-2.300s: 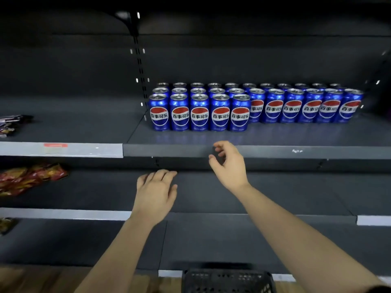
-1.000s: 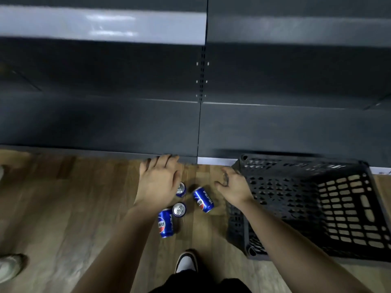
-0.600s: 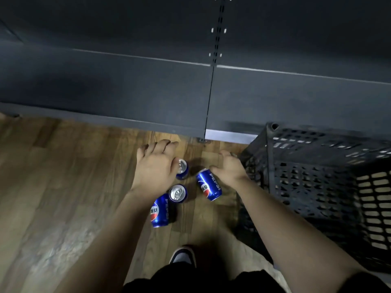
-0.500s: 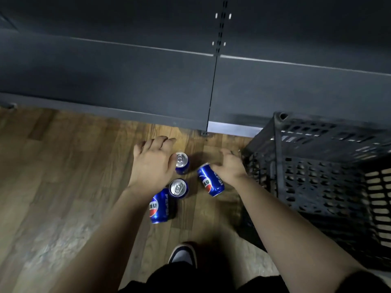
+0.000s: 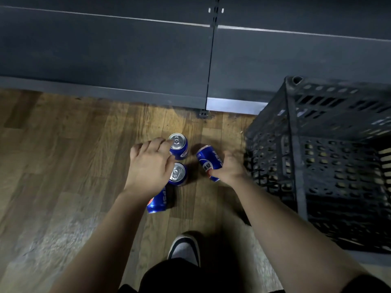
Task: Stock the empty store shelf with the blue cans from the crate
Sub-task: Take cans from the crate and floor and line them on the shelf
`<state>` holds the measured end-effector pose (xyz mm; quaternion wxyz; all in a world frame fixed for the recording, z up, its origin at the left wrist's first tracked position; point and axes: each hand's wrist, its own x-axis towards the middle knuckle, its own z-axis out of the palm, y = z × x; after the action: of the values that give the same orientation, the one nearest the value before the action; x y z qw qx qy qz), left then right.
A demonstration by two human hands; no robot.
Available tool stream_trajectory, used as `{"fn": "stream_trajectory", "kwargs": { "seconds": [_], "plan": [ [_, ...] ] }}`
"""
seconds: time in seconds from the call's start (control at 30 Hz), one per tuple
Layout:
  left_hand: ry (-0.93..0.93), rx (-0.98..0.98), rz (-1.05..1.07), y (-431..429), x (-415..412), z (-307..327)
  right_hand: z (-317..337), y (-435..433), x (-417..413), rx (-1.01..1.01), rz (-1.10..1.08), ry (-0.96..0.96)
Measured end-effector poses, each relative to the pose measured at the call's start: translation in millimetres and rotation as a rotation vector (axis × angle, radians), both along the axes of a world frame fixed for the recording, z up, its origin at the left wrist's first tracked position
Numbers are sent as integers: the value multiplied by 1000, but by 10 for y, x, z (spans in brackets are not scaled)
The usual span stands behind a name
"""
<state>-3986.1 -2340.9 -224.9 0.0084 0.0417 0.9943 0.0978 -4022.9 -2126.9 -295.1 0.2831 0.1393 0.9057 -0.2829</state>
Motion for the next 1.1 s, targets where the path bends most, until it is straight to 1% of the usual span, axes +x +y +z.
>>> {"fn": "stream_trajectory", "kwargs": {
  "seconds": [0.13,0.33,0.6,0.73,0.9,1.0,1.1],
  "plan": [
    [-23,-12,12,34,6,-27,-74,-76,64,-32,-29,-4],
    [-31,-28,-2,26,38,-47,-153,-145,53,12,-7,34],
    [-52,-12,28,-49,69,-96,-303,-132,34,33,-51,69],
    [-86,-17,38,-52,79,-103,-339,-149,50,29,-61,36],
    [-83,-11,36,2,70,-78,-304,-123,52,117,3,13],
    [-85,-12,33,28,55,-37,-238,-87,64,141,23,78],
    [-98,-20,13,68,44,91,-80,-102,71,60,-24,130]
  ]
}}
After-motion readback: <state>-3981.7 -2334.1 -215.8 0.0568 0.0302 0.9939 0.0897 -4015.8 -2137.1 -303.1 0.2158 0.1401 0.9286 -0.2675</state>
